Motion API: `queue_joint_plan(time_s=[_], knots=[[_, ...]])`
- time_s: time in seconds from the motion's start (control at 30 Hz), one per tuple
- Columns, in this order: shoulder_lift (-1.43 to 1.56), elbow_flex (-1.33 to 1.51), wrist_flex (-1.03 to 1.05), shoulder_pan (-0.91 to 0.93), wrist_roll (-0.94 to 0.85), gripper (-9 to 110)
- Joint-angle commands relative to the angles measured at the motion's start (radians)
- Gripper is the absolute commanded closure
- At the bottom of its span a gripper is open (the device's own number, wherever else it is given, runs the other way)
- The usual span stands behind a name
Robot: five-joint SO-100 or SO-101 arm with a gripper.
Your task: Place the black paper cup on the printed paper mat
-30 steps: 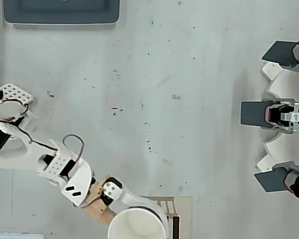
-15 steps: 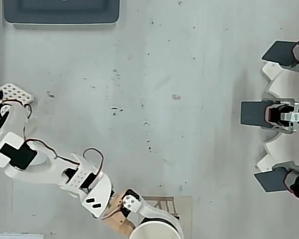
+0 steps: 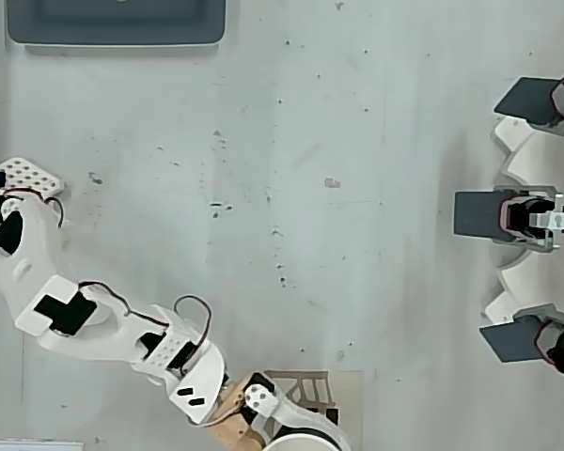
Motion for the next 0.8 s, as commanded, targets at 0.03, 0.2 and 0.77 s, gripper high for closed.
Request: queue_joint_plan(time_s=[0.03, 0.2, 0.77], knots=[[-0.015, -0.071, 0.005, 0.012, 0.003, 94], [-0.051, -0.097, 0.005, 0.009, 0.005, 95], [-0.071, -0.092, 0.0, 0.009, 0.018, 81]])
